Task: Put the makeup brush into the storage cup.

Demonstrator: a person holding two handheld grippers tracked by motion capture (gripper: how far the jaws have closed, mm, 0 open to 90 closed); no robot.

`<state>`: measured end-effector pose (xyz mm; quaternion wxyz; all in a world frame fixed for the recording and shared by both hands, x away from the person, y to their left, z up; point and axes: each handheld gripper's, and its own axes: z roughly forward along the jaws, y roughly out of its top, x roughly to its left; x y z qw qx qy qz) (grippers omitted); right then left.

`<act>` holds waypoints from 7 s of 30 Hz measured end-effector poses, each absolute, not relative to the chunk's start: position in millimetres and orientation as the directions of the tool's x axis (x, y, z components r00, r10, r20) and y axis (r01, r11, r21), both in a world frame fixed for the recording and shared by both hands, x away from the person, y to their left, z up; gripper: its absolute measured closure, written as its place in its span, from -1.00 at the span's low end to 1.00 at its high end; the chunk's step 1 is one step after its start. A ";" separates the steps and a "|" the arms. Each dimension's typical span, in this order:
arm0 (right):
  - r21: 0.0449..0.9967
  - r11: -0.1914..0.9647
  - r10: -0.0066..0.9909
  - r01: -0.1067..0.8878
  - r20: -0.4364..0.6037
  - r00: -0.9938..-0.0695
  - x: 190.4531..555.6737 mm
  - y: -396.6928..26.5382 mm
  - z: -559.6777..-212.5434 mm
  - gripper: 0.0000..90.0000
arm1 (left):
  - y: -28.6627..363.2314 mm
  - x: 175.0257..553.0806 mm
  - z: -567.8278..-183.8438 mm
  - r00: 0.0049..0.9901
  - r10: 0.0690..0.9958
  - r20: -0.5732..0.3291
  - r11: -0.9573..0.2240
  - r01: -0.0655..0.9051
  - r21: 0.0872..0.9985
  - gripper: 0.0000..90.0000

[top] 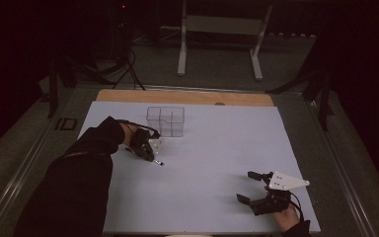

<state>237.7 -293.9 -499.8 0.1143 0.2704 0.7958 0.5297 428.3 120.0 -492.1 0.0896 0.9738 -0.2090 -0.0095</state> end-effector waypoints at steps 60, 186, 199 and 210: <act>0.905 0.287 0.563 0.314 0.106 -0.819 239.8 -294.0 -500.7 -0.79 | 155.9 374.0 -379.5 0.914 0.378 0.147 -0.751 0.210 0.626 0.90; 0.922 0.273 0.554 0.274 0.082 -0.828 238.5 -294.1 -498.6 -0.79 | 134.0 424.6 -351.5 0.582 0.811 -0.056 0.106 -0.052 0.993 0.89; 0.923 0.272 0.551 0.274 0.084 -0.831 238.4 -294.2 -498.6 -0.79 | 124.3 443.8 -368.5 0.528 0.842 -0.108 0.142 -0.024 0.990 0.89; 0.923 0.270 0.547 0.276 0.089 -0.832 238.2 -294.2 -498.7 -0.78 | 118.0 451.4 -392.3 0.507 0.855 -0.111 0.101 0.047 0.994 0.89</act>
